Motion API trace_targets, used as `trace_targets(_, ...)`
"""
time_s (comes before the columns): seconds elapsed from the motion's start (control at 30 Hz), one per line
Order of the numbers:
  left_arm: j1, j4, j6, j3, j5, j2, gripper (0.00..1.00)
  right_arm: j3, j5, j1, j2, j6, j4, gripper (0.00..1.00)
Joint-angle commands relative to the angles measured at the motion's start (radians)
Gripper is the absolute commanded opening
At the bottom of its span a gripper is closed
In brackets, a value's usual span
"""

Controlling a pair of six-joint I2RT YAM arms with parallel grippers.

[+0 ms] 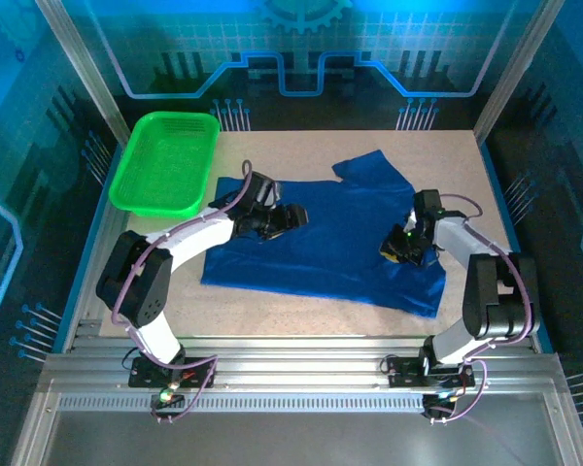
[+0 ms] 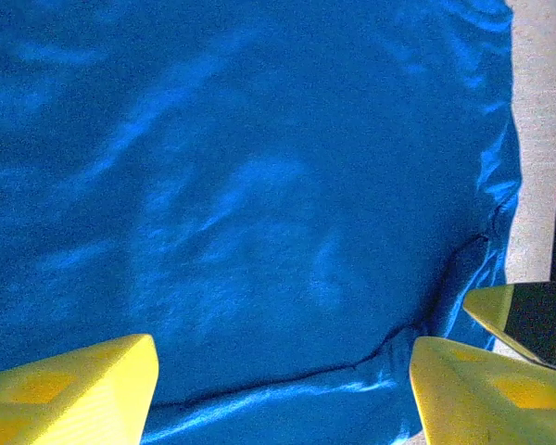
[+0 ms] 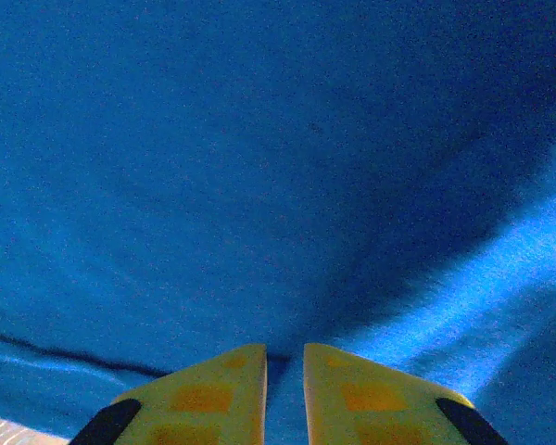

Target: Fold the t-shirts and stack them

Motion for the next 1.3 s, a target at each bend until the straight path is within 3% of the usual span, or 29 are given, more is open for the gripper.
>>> trace_targets(0.0,0.003,-0.01,0.0,-0.041,-0.025,-0.045,0.73,-0.067,0.077,0.012,0.01,0.044,-0.018,0.17)
trace_targets(0.57,0.014,-0.026,-0.007,-0.11,-0.065,-0.072,0.73,-0.142,0.197,-0.001,-0.023,0.081,-0.073,0.2)
trace_targets(0.9,0.012,-0.011,0.013,-0.09,-0.037,-0.081,0.73,-0.025,0.181,-0.022,-0.233,0.029,-0.118,0.42)
trace_targets(1.27,-0.071,0.035,0.052,0.141,0.087,0.085,0.73,0.111,0.21,-0.044,-0.058,-0.009,-0.143,0.43)
